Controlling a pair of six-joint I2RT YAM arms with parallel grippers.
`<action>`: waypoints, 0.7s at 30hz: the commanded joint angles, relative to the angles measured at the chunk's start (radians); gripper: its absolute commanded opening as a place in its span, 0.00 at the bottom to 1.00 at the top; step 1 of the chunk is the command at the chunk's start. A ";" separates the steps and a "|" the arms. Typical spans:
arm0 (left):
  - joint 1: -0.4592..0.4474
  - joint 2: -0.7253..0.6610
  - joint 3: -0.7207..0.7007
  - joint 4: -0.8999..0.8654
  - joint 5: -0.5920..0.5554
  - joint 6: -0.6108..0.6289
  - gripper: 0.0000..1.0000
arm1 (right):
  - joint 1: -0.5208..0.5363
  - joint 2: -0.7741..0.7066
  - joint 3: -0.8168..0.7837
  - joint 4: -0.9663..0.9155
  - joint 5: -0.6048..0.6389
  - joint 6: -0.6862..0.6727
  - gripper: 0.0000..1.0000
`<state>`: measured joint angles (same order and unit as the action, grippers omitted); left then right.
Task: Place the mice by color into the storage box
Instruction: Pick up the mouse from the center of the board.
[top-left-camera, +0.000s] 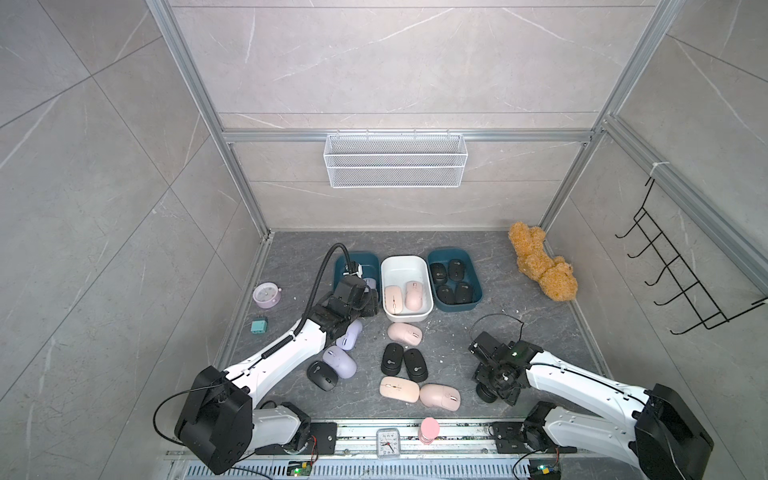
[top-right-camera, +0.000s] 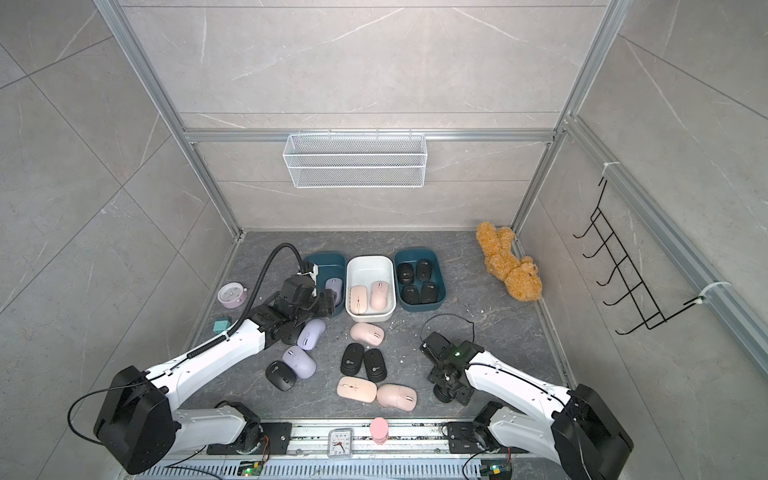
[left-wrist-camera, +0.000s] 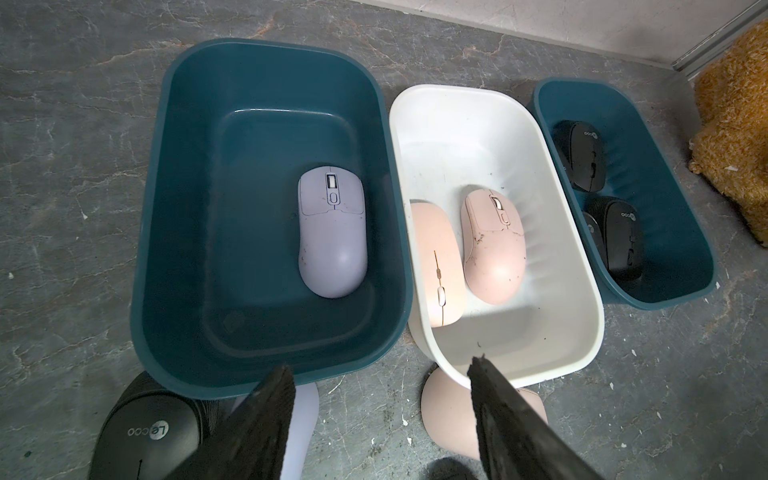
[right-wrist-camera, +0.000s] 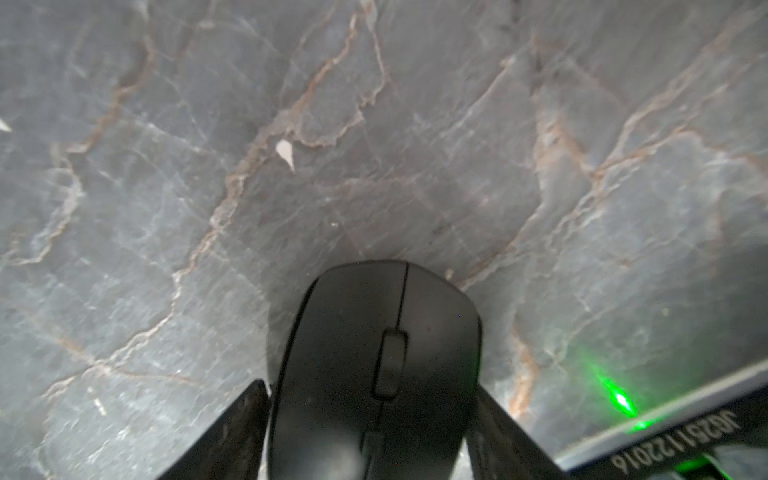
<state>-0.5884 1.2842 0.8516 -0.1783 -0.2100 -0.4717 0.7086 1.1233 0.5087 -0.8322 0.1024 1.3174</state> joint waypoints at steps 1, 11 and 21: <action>0.007 0.004 0.000 0.029 0.011 -0.002 0.69 | 0.007 0.023 -0.016 0.037 -0.008 0.020 0.74; 0.011 0.012 0.006 0.028 0.015 -0.004 0.69 | 0.011 0.043 -0.028 0.071 -0.002 0.028 0.62; 0.016 0.029 0.027 0.007 0.024 -0.016 0.69 | 0.011 0.040 -0.007 0.099 0.034 -0.011 0.55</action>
<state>-0.5785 1.3087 0.8516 -0.1787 -0.1993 -0.4755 0.7136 1.1465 0.5060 -0.8021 0.1078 1.3312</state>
